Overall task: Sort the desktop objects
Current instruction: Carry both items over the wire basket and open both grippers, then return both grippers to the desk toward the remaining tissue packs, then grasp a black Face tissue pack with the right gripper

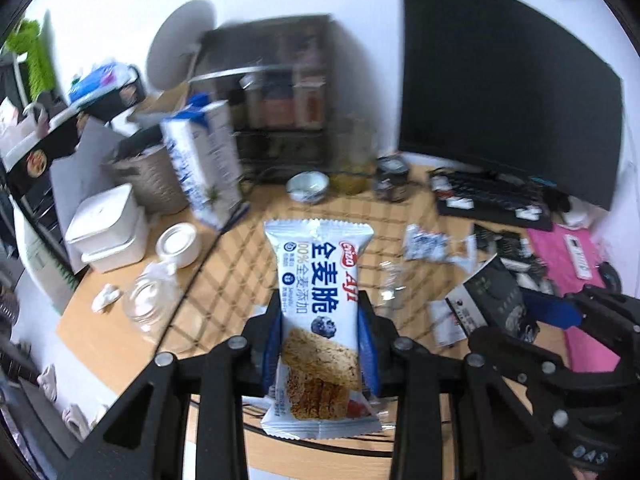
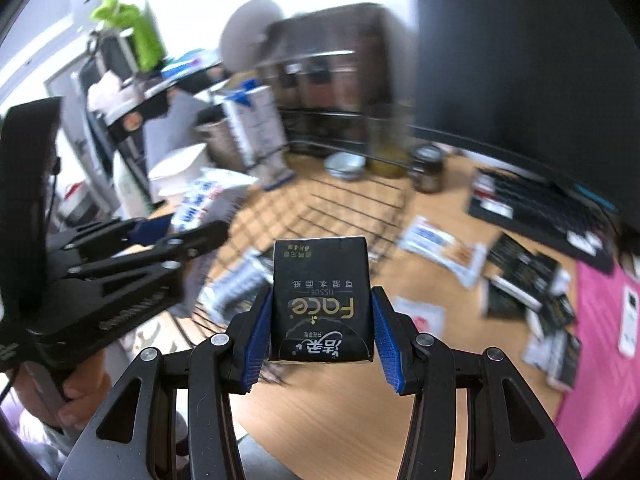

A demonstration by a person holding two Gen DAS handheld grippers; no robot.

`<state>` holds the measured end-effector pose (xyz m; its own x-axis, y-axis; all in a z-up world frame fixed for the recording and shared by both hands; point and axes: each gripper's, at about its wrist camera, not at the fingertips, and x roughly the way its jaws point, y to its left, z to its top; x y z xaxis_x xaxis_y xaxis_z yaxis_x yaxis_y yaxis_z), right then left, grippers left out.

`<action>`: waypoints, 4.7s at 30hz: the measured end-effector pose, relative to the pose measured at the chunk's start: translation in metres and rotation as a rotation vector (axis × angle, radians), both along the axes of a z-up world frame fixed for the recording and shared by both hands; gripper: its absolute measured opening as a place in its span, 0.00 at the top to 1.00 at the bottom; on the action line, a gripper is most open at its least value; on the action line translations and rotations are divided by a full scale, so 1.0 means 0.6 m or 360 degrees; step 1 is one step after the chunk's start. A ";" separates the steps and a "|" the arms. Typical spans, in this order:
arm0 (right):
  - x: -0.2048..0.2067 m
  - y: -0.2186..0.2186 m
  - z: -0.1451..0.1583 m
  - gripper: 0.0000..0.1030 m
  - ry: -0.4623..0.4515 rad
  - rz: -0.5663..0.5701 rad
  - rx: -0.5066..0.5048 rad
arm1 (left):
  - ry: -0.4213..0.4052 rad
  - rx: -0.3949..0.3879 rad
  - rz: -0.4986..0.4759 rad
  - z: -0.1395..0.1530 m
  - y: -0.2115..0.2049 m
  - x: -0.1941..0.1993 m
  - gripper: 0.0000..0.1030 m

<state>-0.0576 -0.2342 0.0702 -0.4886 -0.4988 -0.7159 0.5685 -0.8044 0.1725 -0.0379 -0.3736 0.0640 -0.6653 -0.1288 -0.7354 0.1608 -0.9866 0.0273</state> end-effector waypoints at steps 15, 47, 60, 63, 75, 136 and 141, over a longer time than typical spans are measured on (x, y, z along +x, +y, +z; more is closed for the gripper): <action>-0.013 -0.084 -0.059 0.53 -0.0086 0.0130 0.0063 | -0.0167 0.0048 0.0091 -0.053 -0.060 -0.001 0.64; -0.026 0.270 -0.084 0.43 -0.0160 -0.0487 -0.0075 | -0.0055 0.0009 -0.0418 -0.017 0.190 -0.013 0.46; -0.104 0.438 -0.159 0.43 -0.0254 -0.0752 -0.0015 | -0.0283 -0.0009 -0.0592 -0.130 0.340 -0.157 0.45; -0.147 0.439 -0.160 0.43 -0.0244 -0.0747 0.0020 | -0.0318 -0.0020 -0.0488 -0.151 0.337 -0.198 0.45; -0.318 0.390 -0.165 0.43 -0.0267 -0.0658 0.0093 | -0.0362 0.0030 -0.0329 -0.187 0.319 -0.303 0.41; 0.003 0.391 -0.226 0.54 -0.0372 -0.0684 0.0352 | -0.0412 -0.0083 -0.0573 -0.160 0.322 -0.039 0.36; 0.013 0.382 -0.201 0.54 -0.0318 -0.0643 0.0291 | -0.0414 -0.0069 -0.0585 -0.154 0.323 -0.035 0.36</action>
